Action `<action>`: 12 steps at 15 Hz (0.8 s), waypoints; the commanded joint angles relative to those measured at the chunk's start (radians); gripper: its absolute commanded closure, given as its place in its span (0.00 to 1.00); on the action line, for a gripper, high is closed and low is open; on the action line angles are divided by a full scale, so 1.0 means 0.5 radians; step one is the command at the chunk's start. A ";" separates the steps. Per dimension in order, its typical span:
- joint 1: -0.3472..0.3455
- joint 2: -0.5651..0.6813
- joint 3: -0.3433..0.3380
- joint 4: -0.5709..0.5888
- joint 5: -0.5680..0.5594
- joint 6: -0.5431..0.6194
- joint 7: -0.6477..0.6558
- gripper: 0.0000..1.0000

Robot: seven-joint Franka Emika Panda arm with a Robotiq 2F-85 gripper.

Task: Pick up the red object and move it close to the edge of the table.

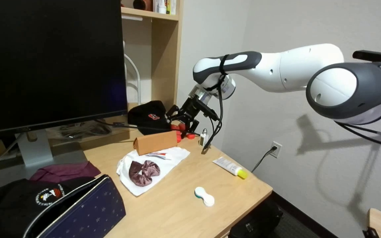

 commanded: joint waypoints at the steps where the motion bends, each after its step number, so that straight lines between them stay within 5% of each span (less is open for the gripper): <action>1: -0.093 0.106 0.130 0.095 0.153 -0.053 -0.044 0.00; 3: -0.127 0.123 0.167 0.092 0.214 -0.047 -0.047 0.08; 4: -0.140 0.130 0.185 0.094 0.239 -0.048 -0.056 0.26; 12: -0.173 0.162 0.253 0.096 0.296 -0.060 -0.062 0.79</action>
